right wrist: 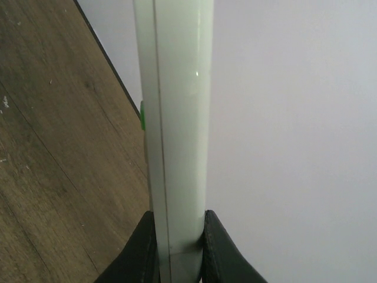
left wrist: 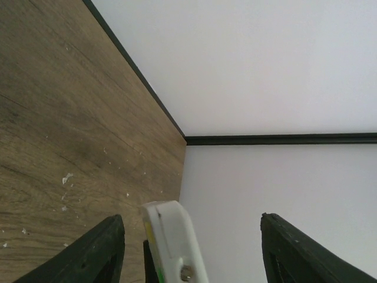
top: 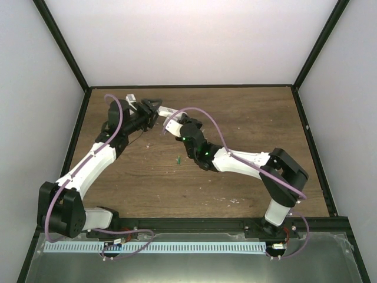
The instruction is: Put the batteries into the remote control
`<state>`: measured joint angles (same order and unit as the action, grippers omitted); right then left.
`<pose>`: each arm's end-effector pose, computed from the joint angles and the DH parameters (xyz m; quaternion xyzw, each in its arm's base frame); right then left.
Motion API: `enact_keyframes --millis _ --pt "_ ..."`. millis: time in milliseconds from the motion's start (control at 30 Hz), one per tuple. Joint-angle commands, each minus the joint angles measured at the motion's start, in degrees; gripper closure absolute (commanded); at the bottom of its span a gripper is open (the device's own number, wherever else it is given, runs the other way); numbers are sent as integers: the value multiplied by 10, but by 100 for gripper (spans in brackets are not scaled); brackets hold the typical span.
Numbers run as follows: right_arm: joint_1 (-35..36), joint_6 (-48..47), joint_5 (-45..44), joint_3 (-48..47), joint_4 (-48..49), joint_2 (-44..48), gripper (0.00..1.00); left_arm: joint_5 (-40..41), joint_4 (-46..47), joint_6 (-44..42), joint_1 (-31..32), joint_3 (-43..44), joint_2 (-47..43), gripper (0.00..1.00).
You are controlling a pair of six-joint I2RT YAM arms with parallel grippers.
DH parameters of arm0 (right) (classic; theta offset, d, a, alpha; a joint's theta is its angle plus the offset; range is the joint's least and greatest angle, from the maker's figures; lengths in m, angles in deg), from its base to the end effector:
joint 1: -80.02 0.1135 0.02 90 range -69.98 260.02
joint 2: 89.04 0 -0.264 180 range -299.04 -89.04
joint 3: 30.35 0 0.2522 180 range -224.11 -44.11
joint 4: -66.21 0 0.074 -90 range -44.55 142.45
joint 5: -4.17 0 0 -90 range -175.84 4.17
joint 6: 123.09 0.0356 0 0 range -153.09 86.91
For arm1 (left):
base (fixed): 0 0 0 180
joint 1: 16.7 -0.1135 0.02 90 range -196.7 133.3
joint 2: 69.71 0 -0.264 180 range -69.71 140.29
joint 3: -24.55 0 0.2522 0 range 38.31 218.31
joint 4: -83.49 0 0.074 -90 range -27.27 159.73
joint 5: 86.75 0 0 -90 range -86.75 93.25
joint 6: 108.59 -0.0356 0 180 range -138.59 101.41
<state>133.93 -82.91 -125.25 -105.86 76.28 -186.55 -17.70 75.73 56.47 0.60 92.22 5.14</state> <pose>0.2466 0.2999 0.2598 -0.4440 0.6186 -0.2406 0.6019 0.2873 -0.1028 0.3092 -0.2797 0.7363 -0.5320 0.3107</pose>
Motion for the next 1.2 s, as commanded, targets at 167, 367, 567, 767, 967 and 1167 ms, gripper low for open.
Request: enact_keyframes --millis 167,367,567,767,967,1167 --pt "8 -57 -24 7 95 -18 99 -4 12 7 5 11 16 45" --pt "13 -101 -26 19 144 -28 99 -11 17 12 7 13 29 49" --pt "15 -138 -27 32 177 -38 99 -11 20 13 8 15 32 55" --pt "16 -161 -34 33 207 -48 99 -13 24 15 8 15 33 67" --pt "16 -169 -38 30 215 -54 97 -17 26 14 8 17 38 78" --pt "16 -174 -46 30 224 -53 84 -20 27 8 8 21 42 86"
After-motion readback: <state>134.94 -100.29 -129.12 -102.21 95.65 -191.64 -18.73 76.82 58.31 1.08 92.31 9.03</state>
